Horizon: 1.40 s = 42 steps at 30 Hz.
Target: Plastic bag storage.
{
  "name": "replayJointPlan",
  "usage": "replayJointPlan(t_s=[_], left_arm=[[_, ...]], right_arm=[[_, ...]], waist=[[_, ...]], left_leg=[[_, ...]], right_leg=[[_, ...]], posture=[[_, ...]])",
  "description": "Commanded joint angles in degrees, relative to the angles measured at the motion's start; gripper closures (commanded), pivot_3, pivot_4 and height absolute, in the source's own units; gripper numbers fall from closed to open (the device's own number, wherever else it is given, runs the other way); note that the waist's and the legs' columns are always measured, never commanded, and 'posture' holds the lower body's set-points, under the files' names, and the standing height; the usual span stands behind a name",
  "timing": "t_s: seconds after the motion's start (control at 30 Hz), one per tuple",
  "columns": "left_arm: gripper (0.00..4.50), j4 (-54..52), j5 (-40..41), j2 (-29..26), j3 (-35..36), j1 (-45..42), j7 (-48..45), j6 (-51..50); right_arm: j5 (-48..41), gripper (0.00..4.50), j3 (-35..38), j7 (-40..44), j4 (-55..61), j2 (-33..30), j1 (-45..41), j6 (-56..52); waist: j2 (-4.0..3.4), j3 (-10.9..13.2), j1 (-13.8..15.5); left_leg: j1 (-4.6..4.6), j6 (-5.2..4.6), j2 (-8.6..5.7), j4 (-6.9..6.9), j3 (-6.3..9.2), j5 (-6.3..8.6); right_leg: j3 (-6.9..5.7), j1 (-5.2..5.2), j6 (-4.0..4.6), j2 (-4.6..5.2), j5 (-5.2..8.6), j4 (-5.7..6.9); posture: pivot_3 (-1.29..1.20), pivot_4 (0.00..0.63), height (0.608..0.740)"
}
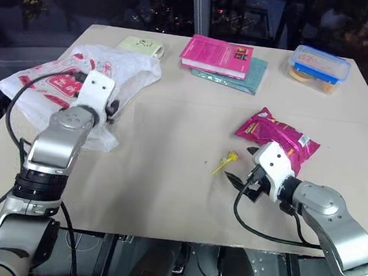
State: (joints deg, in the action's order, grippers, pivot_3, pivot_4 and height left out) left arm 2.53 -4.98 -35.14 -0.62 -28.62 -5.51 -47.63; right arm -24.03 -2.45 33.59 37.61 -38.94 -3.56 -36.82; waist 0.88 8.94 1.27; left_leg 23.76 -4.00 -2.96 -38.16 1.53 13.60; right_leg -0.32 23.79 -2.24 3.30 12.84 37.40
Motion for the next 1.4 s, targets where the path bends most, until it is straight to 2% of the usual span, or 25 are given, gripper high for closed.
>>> replayJointPlan(t_s=[0.03, 0.17, 0.23, 0.33, 0.4, 0.5, 0.57, 0.7, 0.77, 0.9, 1.1, 1.33, 1.4], left_arm=[[1.66, 2.68, -3.00, 0.68, 0.05, -0.37, 2.17, 0.84], [1.66, 5.49, -3.25, 0.86, 0.31, -0.85, 1.03, 2.03], [1.66, 3.56, -1.48, 1.84, 2.56, -0.71, 0.42, 1.65], [1.66, -7.92, 5.40, 6.56, 11.00, -1.04, -0.91, -5.18], [1.66, -16.72, 8.37, 8.04, 13.99, 0.22, -2.67, -9.55], [0.90, -28.24, 10.19, 7.56, 16.24, 5.10, -4.60, -13.11], [0.11, -34.63, 10.13, 6.30, 16.77, 9.11, -5.11, -16.52], [0.04, -43.08, 8.71, 5.65, 18.93, 16.82, -3.86, -23.47], [0.04, -44.87, 8.64, 7.52, 18.96, 19.33, -2.87, -27.51], [0.04, -43.52, 7.37, 9.82, 16.93, 18.84, -0.05, -29.17], [0.04, -30.59, 6.75, 13.68, 15.40, 11.19, 2.63, -25.31], [0.04, -19.77, 6.51, 14.91, 13.92, 6.07, 3.45, -21.27], [0.59, -16.65, 6.78, 15.25, 13.98, 5.51, 3.38, -19.16]], right_arm=[[0.13, 0.00, 1.41, 1.06, 1.22, -0.10, 0.62, 2.26], [0.25, 0.00, 2.17, 1.73, 1.63, -0.49, 1.77, 3.08], [0.38, 0.00, 2.61, 1.98, 1.84, -0.78, 2.33, 3.24], [0.27, 0.00, 3.28, 2.12, 2.71, -1.05, 3.07, 3.04], [-0.19, 0.00, 3.62, 2.19, 3.18, -1.07, 2.91, 2.60], [-0.28, 0.00, 3.44, 2.40, 3.08, -1.00, 2.37, 2.44], [-0.33, 0.00, 3.03, 2.84, 2.51, -0.85, 1.68, 2.62], [-0.74, 0.00, 2.13, 3.63, 1.22, -0.43, -0.84, 2.30], [-1.05, 0.00, 1.75, 4.08, 0.91, -0.35, -2.01, 2.04], [-1.12, 0.00, 1.38, 4.51, 0.35, -0.61, -3.31, 1.76], [-1.14, 0.00, 1.79, 4.30, 0.79, -0.88, -3.61, 1.31], [-1.00, 0.00, 3.02, 3.29, 2.70, -1.50, -1.84, 1.03], [-0.89, 0.00, 2.78, 2.89, 3.01, -1.39, -1.67, 1.12]], waist=[[0.08, 0.03, 0.37], [0.08, 0.01, 0.58], [0.07, 0.01, 0.68], [0.10, 0.03, 0.85], [0.14, 0.05, 0.85], [0.12, 0.04, 0.23], [0.10, 0.04, -0.39], [0.09, 0.04, -0.48], [0.10, 0.04, -0.39], [0.12, 0.04, 0.42], [0.11, 0.04, 1.03], [0.11, 0.04, 0.87], [0.09, 0.03, 0.94]], left_leg=[[0.04, 0.00, -0.01, -0.03, 0.01, 0.00], [0.03, -0.03, 0.00, -0.09, 0.04, 0.09], [0.02, 0.01, 0.00, -0.09, 0.04, 0.12], [0.05, 0.08, 0.02, -0.09, 0.03, 0.17], [0.13, 0.14, 0.01, -0.16, 0.04, 0.19], [0.08, 0.28, 0.00, -0.13, -0.01, 0.14], [0.06, 0.32, 0.01, -0.11, -0.01, 0.12], [-0.01, 0.23, 0.07, -0.11, -0.01, 0.18], [-0.03, 0.20, 0.07, -0.12, 0.00, 0.20], [-0.02, 0.21, 0.06, -0.20, 0.05, 0.19], [-0.02, 0.24, 0.05, -0.22, 0.05, 0.17], [0.03, 0.27, 0.04, -0.16, 0.03, 0.16], [0.03, 0.28, 0.05, -0.14, 0.03, 0.15]], right_leg=[[-0.02, 0.00, 0.00, 0.01, 0.00, 0.00], [-0.06, 0.00, 0.00, 0.07, 0.00, 0.05], [-0.05, 0.00, 0.01, 0.09, 0.00, 0.13], [-0.05, 0.02, 0.01, 0.12, 0.01, 0.15], [-0.08, 0.02, 0.01, 0.15, 0.00, 0.12], [-0.03, 0.01, 0.01, 0.15, 0.01, 0.10], [-0.03, 0.01, 0.01, 0.13, 0.01, 0.11], [-0.01, 0.01, 0.02, 0.03, 0.02, 0.16], [0.00, -0.01, 0.03, 0.03, 0.02, 0.19], [-0.08, -0.03, 0.02, 0.04, 0.03, 0.17], [-0.10, -0.03, 0.02, 0.04, 0.02, 0.18], [-0.05, -0.01, 0.02, 0.02, 0.02, 0.15], [-0.05, 0.00, 0.02, 0.03, 0.02, 0.16]], posture=[[0.00, 0.150, 0.740], [0.00, 0.150, 0.740], [0.00, 0.150, 0.740], [0.00, 0.150, 0.740], [0.00, 0.150, 0.740], [0.00, 0.150, 0.740], [0.00, 0.150, 0.740], [0.00, 0.150, 0.740], [0.00, 0.150, 0.740], [0.00, 0.150, 0.740], [0.00, 0.150, 0.740], [0.00, 0.150, 0.740], [0.00, 0.150, 0.740]])
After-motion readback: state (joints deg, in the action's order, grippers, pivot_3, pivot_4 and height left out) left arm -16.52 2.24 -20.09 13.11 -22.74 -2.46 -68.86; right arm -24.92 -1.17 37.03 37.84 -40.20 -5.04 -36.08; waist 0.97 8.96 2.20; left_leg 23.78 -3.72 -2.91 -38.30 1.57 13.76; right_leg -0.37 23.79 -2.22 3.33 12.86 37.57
